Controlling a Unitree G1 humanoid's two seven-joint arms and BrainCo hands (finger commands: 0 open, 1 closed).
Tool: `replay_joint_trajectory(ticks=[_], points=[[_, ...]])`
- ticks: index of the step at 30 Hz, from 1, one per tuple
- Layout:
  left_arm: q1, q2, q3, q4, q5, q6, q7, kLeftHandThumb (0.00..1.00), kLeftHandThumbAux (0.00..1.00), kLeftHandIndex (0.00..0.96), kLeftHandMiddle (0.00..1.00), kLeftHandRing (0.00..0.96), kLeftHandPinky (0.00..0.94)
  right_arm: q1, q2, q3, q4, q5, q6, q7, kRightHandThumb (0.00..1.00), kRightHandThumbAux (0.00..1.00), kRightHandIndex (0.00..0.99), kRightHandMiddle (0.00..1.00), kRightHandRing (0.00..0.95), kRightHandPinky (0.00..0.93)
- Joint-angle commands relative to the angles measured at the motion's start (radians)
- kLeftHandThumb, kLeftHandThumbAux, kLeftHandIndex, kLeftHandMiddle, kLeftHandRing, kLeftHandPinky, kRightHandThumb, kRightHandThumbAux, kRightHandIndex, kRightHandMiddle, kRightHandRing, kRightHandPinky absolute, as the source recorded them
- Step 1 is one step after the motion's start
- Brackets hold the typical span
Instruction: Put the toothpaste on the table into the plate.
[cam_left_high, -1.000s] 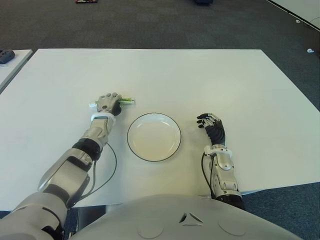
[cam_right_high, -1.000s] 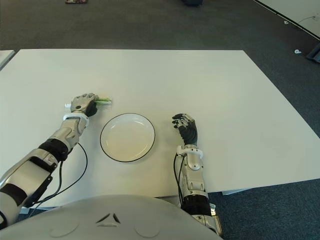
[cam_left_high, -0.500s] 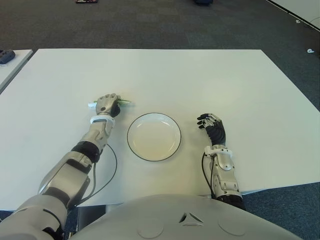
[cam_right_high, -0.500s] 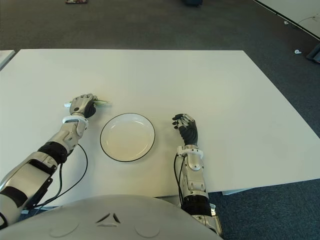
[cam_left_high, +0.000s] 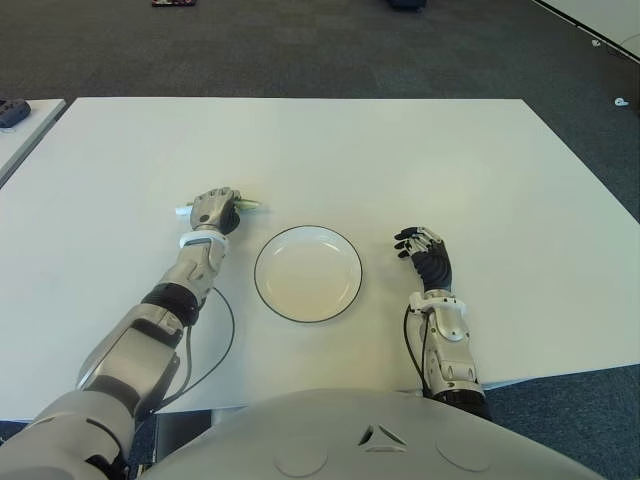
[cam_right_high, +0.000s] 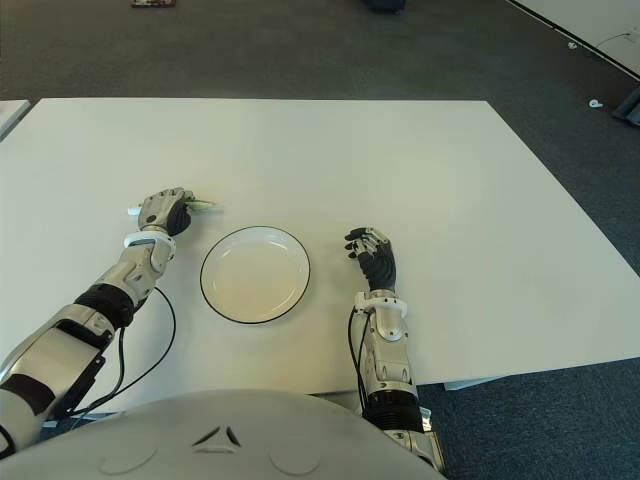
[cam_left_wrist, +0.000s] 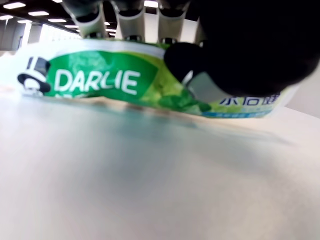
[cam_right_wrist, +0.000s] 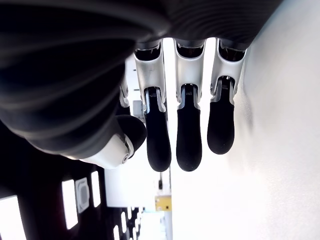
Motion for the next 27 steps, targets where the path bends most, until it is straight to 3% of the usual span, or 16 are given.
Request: replay_joint_trajectory(ticks=[1,18,22,27], points=[[0.041,-0.010,-0.004,0.034,-0.012,0.005,-0.017,0.843,0.667,0.422,0.575,0.785,0.776,0.002,0.001,-0.007,0.020,0.014,0.005,0.003,0.710,0.728,0.430,0.489,0.506,0.529],[0.042,0.049,0.047,-0.041,-0.036,-0.055,0.014,0.841,0.669,0.418,0.569,0.795,0.777,-0.003,0.002,-0.006,0.030,0.003,-0.001,-0.009,0.710,0.728,0.429,0.487,0.506,0.537],[0.065,0.098,0.075,-0.169,-0.045,-0.055,-0.023,0.841,0.669,0.418,0.570,0.789,0.755,-0.004,0.001,-0.005,0.031,0.002,0.001,-0.011,0.710,0.728,0.429,0.488,0.506,0.537],[0.149,0.156,0.131,-0.423,-0.068,-0.067,-0.080,0.842,0.668,0.418,0.569,0.785,0.757,-0.005,-0.002,-0.001,0.029,-0.010,0.009,-0.020,0.710,0.729,0.429,0.487,0.501,0.524]])
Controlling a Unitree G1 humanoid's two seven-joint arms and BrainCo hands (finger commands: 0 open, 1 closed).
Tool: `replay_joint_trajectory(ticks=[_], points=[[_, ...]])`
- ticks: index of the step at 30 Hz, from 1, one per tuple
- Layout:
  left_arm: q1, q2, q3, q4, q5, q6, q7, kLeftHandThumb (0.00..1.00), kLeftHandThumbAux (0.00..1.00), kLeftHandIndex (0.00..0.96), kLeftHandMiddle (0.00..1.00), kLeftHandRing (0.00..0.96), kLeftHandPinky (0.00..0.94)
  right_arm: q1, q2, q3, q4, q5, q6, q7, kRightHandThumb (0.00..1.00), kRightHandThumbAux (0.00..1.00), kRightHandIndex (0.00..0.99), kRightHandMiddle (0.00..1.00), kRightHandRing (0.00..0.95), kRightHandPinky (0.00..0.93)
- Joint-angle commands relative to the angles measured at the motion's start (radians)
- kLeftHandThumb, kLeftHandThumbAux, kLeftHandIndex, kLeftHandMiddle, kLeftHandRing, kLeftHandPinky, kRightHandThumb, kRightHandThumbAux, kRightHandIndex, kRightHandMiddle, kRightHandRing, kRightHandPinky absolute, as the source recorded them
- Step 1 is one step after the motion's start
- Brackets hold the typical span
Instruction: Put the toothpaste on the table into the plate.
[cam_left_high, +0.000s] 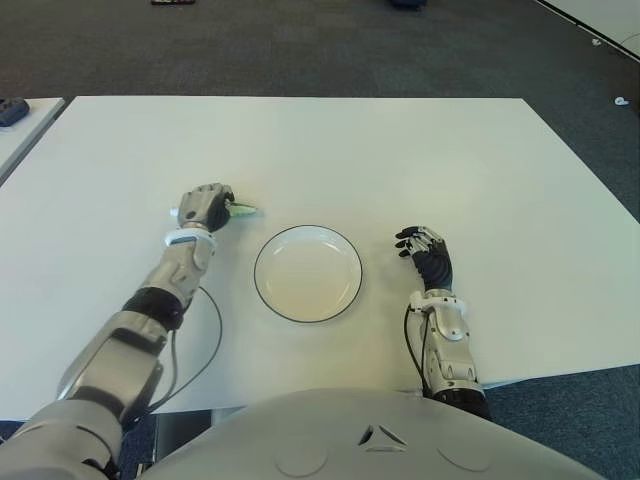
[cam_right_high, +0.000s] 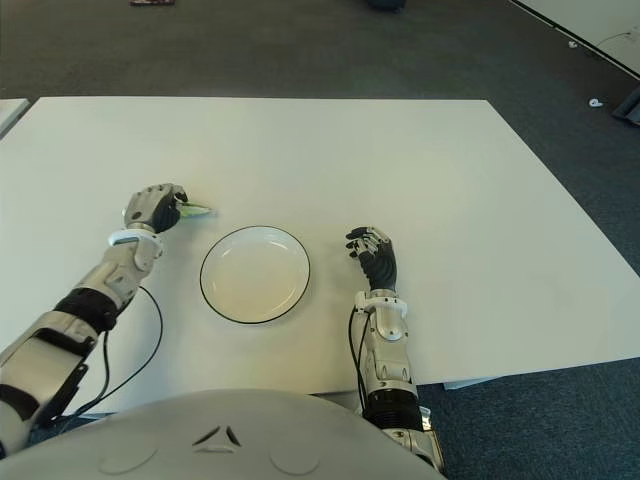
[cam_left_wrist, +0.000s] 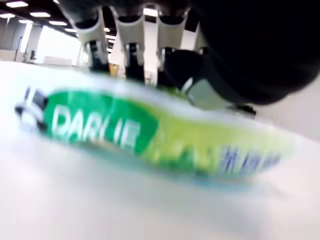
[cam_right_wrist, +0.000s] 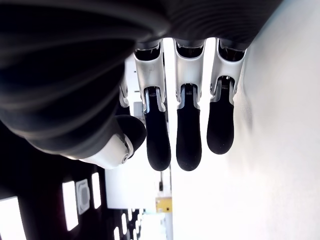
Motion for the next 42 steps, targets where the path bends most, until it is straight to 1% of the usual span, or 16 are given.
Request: replay_joint_trajectory(ticks=[1,7,13,16,20,26,30,35,42], points=[[0.071,0.053,0.052,-0.201,-0.024,-0.011,-0.067,0.842,0.668,0.418,0.568,0.785,0.758,0.001,-0.001,0.000,0.020,-0.008,0.019,-0.010,0.710,0.729,0.429,0.487,0.501,0.523],[0.135,0.072,0.108,-0.376,-0.059,-0.053,-0.100,0.843,0.669,0.413,0.556,0.798,0.780,0.000,-0.002,0.003,0.016,-0.003,0.025,-0.006,0.710,0.729,0.429,0.478,0.487,0.503],[0.167,0.079,0.141,-0.484,-0.074,-0.088,-0.138,0.843,0.670,0.410,0.552,0.810,0.788,-0.002,0.000,0.002,0.016,-0.003,0.029,-0.010,0.710,0.729,0.429,0.477,0.484,0.504],[0.179,0.084,0.157,-0.535,-0.079,-0.127,-0.152,0.843,0.670,0.409,0.551,0.819,0.798,-0.005,0.001,0.001,0.017,-0.005,0.031,-0.015,0.710,0.730,0.429,0.479,0.484,0.509],[0.191,0.087,0.172,-0.572,-0.097,-0.180,-0.175,0.844,0.670,0.408,0.549,0.826,0.805,-0.005,0.001,0.003,0.016,-0.005,0.029,-0.015,0.709,0.730,0.429,0.482,0.488,0.513],[0.218,0.081,0.184,-0.663,-0.111,-0.223,-0.229,0.844,0.669,0.408,0.549,0.827,0.790,-0.006,-0.001,0.006,0.018,-0.007,0.026,-0.013,0.709,0.730,0.429,0.479,0.484,0.494],[0.240,0.080,0.183,-0.707,-0.129,-0.254,-0.272,0.845,0.669,0.410,0.549,0.822,0.775,-0.006,0.000,0.007,0.020,-0.006,0.022,-0.014,0.709,0.730,0.429,0.478,0.486,0.509],[0.250,0.078,0.175,-0.733,-0.146,-0.296,-0.322,0.846,0.668,0.412,0.550,0.818,0.772,-0.008,0.001,0.006,0.026,-0.004,0.017,-0.013,0.709,0.730,0.428,0.478,0.488,0.509],[0.244,0.095,0.167,-0.740,-0.174,-0.364,-0.412,0.845,0.667,0.415,0.554,0.811,0.775,-0.011,0.001,0.007,0.031,-0.003,0.012,-0.010,0.710,0.730,0.429,0.477,0.487,0.507]])
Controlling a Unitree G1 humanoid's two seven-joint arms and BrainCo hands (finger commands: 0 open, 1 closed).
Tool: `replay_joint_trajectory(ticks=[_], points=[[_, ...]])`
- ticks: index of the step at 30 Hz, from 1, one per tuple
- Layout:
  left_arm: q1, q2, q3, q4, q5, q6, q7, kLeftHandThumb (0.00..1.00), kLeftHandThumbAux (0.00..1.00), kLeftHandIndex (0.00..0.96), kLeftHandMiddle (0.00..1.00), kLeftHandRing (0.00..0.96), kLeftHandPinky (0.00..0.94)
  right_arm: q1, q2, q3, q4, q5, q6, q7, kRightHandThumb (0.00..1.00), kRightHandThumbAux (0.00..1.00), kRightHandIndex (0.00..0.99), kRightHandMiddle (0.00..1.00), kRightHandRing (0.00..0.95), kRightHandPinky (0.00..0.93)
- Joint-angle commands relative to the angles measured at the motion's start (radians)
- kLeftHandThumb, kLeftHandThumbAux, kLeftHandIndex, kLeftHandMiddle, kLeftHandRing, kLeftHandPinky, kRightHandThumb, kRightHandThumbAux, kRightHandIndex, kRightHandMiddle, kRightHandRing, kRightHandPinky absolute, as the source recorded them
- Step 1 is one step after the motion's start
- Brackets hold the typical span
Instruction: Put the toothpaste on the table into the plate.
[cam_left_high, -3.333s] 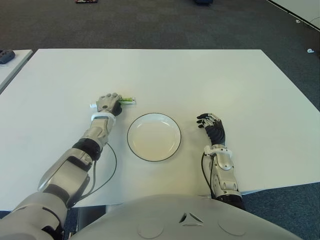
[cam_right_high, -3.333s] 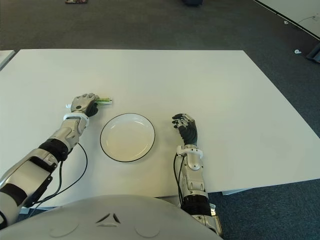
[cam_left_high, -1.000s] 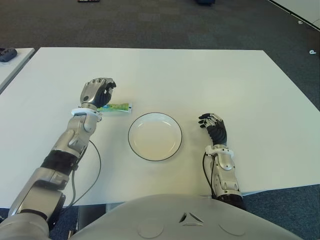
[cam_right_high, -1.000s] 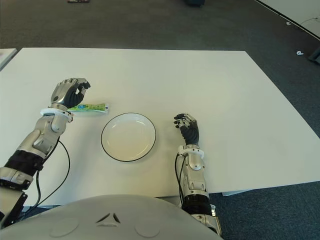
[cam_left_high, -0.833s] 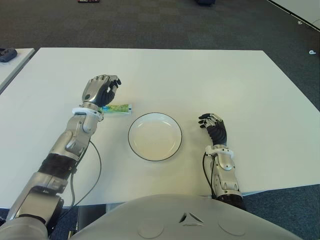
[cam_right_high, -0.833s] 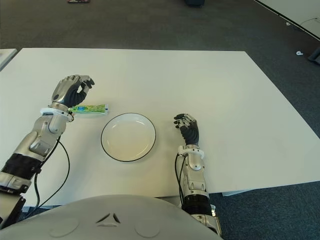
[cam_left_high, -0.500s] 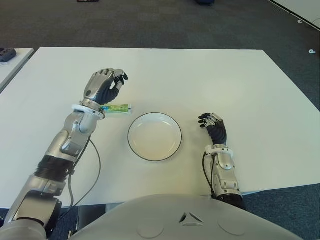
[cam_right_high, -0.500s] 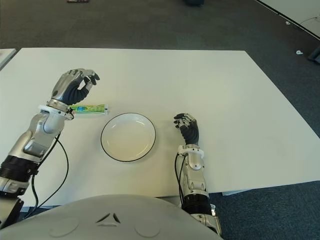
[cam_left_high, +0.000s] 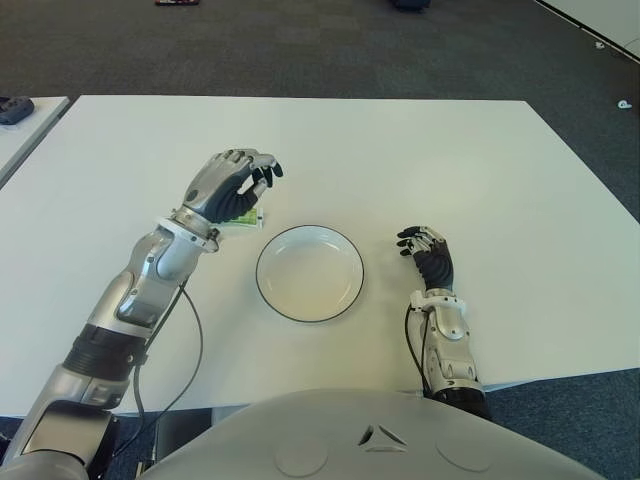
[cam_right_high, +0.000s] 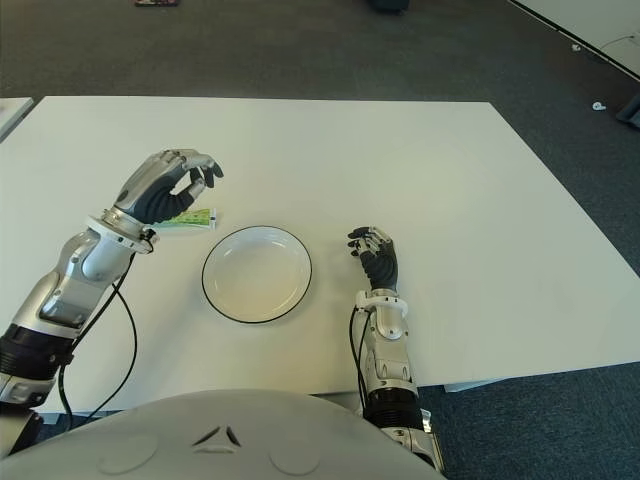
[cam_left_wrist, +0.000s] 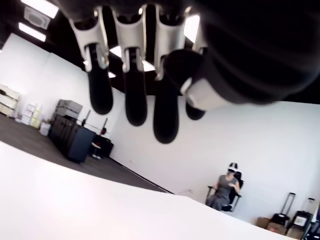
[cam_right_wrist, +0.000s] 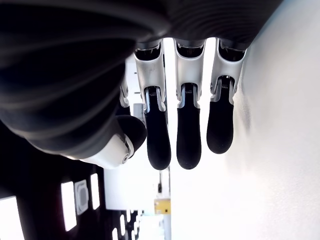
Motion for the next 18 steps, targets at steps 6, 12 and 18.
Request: replay_joint_trajectory(ticks=[6,12,18], points=[[-0.043,0.050,-0.012,0.019,0.015,0.040,-0.191,0.845,0.666,0.417,0.561,0.785,0.744,-0.004,0.005,0.003,0.020,0.004,0.010,0.002,0.710,0.730,0.429,0.478,0.489,0.514],[-0.103,0.088,-0.045,0.125,0.127,0.169,-0.290,0.847,0.658,0.419,0.546,0.697,0.616,-0.001,0.007,0.003,0.017,0.000,0.013,-0.002,0.710,0.729,0.429,0.477,0.485,0.500],[-0.231,0.131,-0.139,0.387,0.283,0.193,-0.298,0.793,0.437,0.355,0.421,0.434,0.389,0.003,0.007,0.004,0.011,-0.004,0.018,-0.008,0.710,0.730,0.429,0.479,0.483,0.503]])
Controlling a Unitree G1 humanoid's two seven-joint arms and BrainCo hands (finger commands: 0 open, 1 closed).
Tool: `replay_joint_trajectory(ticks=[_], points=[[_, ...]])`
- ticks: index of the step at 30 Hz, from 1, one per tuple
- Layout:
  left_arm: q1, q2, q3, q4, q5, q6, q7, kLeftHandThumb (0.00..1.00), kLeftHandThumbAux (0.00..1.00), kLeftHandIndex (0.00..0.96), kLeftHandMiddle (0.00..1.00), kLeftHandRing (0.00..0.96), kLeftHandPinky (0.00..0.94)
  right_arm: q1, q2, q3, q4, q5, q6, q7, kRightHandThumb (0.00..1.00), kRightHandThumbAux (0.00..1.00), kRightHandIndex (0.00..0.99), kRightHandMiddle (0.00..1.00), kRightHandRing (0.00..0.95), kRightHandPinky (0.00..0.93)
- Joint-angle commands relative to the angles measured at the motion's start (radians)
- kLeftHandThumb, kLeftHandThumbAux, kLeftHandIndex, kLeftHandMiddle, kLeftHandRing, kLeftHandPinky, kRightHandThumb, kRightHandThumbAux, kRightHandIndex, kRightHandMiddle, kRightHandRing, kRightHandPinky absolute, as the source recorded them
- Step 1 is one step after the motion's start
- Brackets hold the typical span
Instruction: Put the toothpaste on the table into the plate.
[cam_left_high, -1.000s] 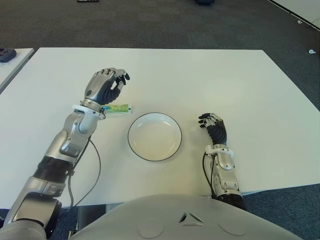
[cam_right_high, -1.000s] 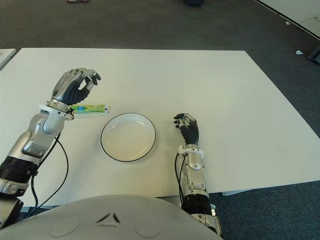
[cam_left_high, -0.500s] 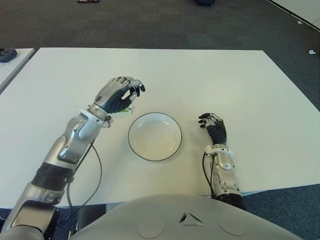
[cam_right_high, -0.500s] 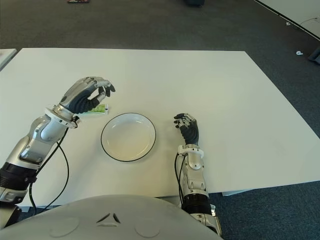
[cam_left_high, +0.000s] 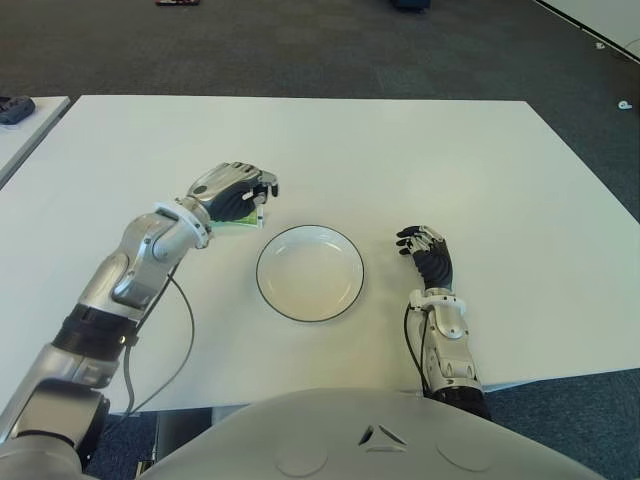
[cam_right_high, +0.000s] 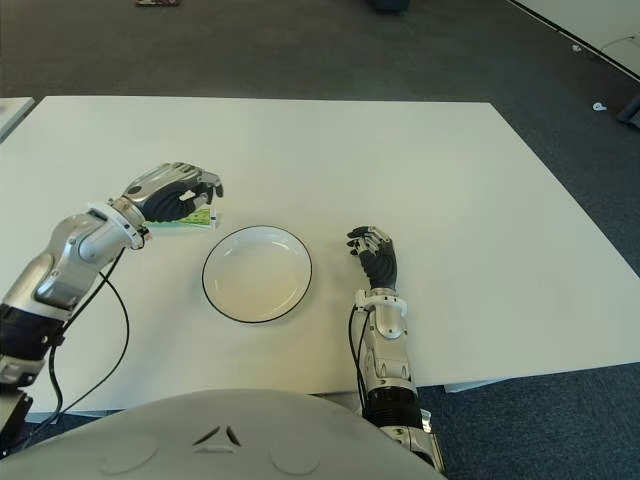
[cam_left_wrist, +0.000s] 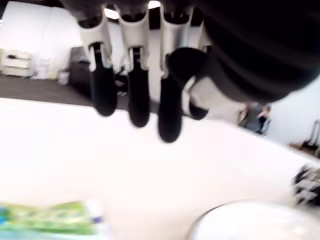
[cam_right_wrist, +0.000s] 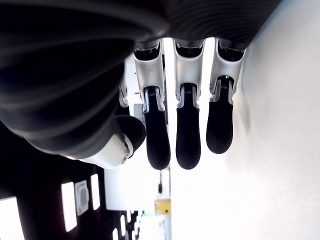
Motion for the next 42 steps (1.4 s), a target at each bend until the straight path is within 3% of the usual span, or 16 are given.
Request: replay_joint_trajectory(ticks=[1,6,16,24,30,42], points=[[-0.094,0.040,-0.082,0.190,0.116,0.028,-0.033,0.781,0.396,0.329,0.380,0.378,0.340,0.006,0.004,0.003,0.010,-0.004,0.019,-0.005,0.710,0.730,0.430,0.480,0.484,0.504],[-0.128,0.060,-0.116,0.253,0.164,0.032,-0.032,0.720,0.332,0.187,0.206,0.181,0.173,0.009,0.002,0.003,0.005,-0.001,0.020,-0.001,0.710,0.730,0.430,0.481,0.486,0.512],[-0.183,0.068,-0.170,0.425,0.214,0.070,-0.024,0.623,0.305,0.015,0.062,0.041,0.090,0.012,-0.004,0.003,0.002,-0.002,0.022,0.002,0.709,0.730,0.430,0.485,0.494,0.518],[-0.224,0.067,-0.216,0.487,0.239,0.106,-0.044,0.604,0.286,0.000,0.008,0.003,0.065,0.012,-0.008,0.003,-0.003,-0.001,0.035,0.002,0.710,0.730,0.429,0.486,0.497,0.526],[-0.239,0.092,-0.254,0.516,0.253,0.093,-0.069,0.613,0.297,0.000,0.001,0.000,0.068,0.018,-0.003,-0.001,-0.010,0.008,0.037,0.002,0.710,0.729,0.429,0.484,0.497,0.523],[-0.266,0.135,-0.354,0.593,0.319,-0.018,-0.043,0.586,0.308,0.000,0.000,0.000,0.057,0.024,-0.006,0.002,-0.011,0.001,0.025,0.002,0.710,0.729,0.429,0.481,0.493,0.520]])
